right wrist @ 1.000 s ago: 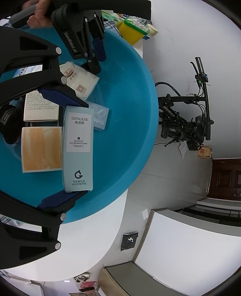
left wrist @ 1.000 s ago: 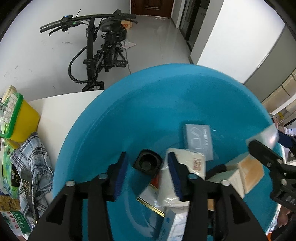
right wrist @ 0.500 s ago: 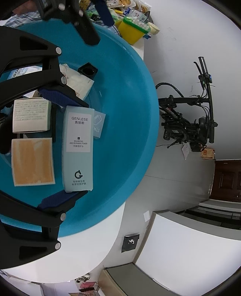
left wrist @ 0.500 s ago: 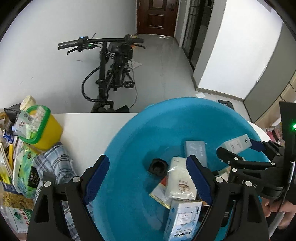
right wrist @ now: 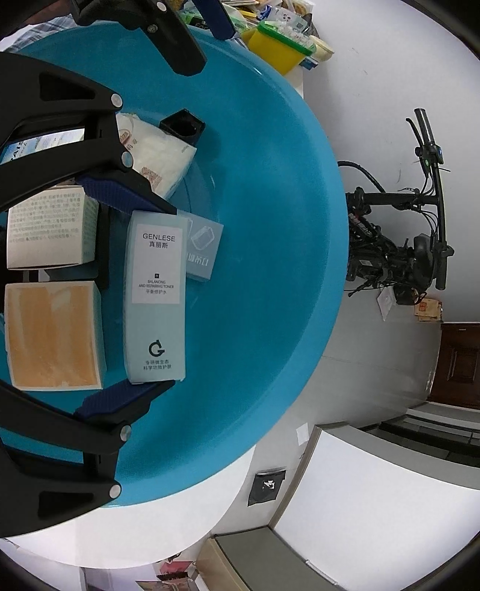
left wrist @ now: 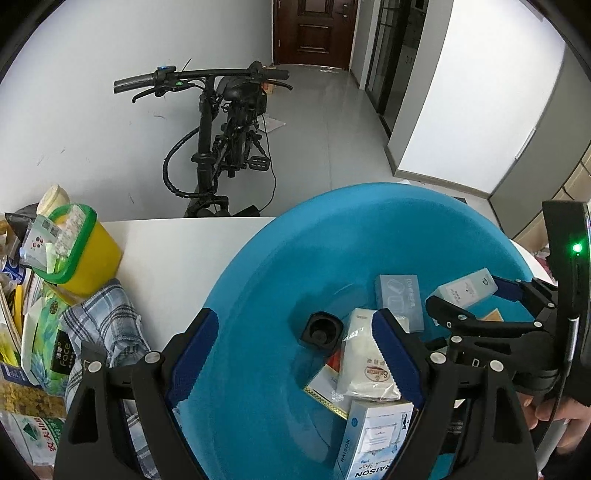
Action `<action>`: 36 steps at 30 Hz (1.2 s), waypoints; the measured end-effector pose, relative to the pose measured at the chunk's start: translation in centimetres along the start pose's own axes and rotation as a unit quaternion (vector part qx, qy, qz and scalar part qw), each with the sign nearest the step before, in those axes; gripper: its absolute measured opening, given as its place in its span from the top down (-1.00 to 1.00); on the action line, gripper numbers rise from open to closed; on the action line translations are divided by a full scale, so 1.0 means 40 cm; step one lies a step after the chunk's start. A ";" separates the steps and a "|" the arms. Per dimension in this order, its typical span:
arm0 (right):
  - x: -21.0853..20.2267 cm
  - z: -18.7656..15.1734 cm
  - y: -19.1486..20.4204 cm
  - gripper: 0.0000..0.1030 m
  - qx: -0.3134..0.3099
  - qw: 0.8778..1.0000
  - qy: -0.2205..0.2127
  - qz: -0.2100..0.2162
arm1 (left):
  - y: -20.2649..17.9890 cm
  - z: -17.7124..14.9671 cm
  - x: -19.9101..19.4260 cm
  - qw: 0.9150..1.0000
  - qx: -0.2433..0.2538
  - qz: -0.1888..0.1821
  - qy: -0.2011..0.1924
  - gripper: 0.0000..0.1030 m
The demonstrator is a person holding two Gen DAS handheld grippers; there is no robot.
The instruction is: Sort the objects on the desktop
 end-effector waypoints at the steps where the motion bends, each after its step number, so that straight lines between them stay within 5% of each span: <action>1: 0.002 0.000 0.000 -0.54 0.000 1.000 0.002 0.001 | 0.000 0.000 -0.001 1.000 0.000 -0.001 0.000 -0.70; 4: 0.008 -0.004 0.001 -0.69 -0.003 1.000 0.007 0.002 | 0.003 0.001 -0.001 1.000 -0.005 -0.006 -0.001 -0.70; 16: -0.035 -0.022 -0.013 -0.69 0.000 1.000 -0.016 -0.002 | -0.003 -0.001 -0.049 0.999 -0.005 -0.006 -0.042 -0.70; 25: -0.170 -0.051 -0.031 -0.70 -0.003 0.995 -0.100 -0.017 | -0.016 -0.015 -0.130 0.995 -0.016 -0.039 -0.095 -0.70; 36: -0.353 -0.115 -0.016 -0.86 0.019 0.979 -0.204 -0.016 | -0.049 -0.071 -0.248 0.988 0.013 -0.021 -0.153 -0.70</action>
Point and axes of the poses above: each gripper's, at about its wrist camera, not at the fingertips, and x roughly the way its jaws point, y to its left, z to its top, the point moved 9 cm from there along x, roughly the way its jaws point, and after that the axes turned 11 degrees about y, right-handed, at the moved point
